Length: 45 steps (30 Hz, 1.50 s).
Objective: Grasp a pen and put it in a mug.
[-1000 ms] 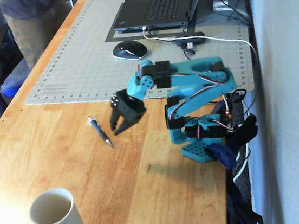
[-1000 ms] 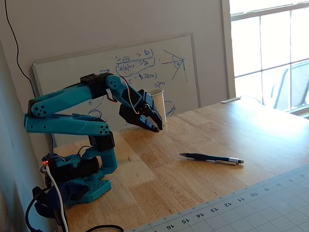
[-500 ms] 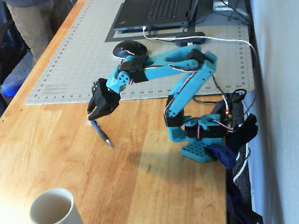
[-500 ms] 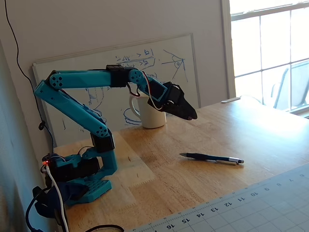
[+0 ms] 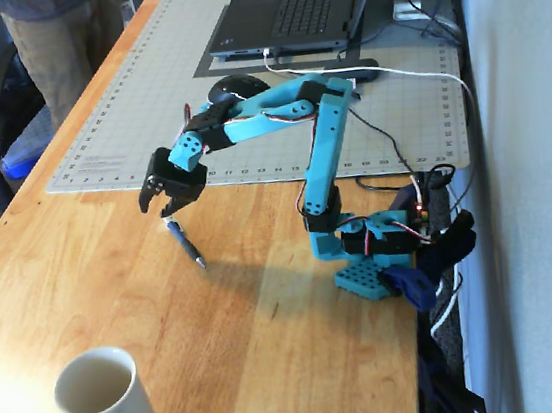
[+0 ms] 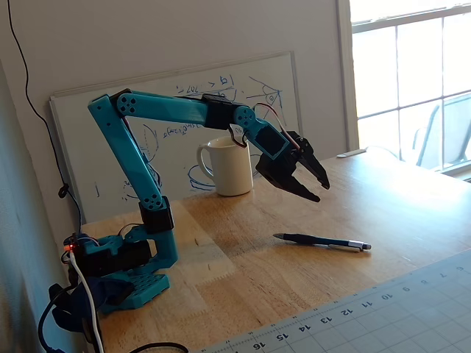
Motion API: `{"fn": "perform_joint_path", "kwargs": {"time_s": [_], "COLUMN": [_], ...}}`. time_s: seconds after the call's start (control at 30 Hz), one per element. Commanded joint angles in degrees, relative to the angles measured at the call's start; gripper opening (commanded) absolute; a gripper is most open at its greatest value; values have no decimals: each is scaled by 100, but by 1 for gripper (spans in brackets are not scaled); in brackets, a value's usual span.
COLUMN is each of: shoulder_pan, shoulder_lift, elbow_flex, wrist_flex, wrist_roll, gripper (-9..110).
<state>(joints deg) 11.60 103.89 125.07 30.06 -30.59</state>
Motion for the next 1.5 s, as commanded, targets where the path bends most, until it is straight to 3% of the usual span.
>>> {"fn": "perform_joint_path", "kwargs": {"time_s": [0.0,0.13,0.37,0.6,1.47], "shoulder_pan": [220,642,1169,1257,888], "shoulder_lift": [-141,-475,-756,-853,-1978], "elbow_flex": [-694,-870,-1125,-1037,-1020], "wrist_flex": [-141,-141,-141,-141,-149], "wrist_roll": [-2118,-3340,-4588,-4641,-4649], "gripper": [11,11,13,23,23]}}
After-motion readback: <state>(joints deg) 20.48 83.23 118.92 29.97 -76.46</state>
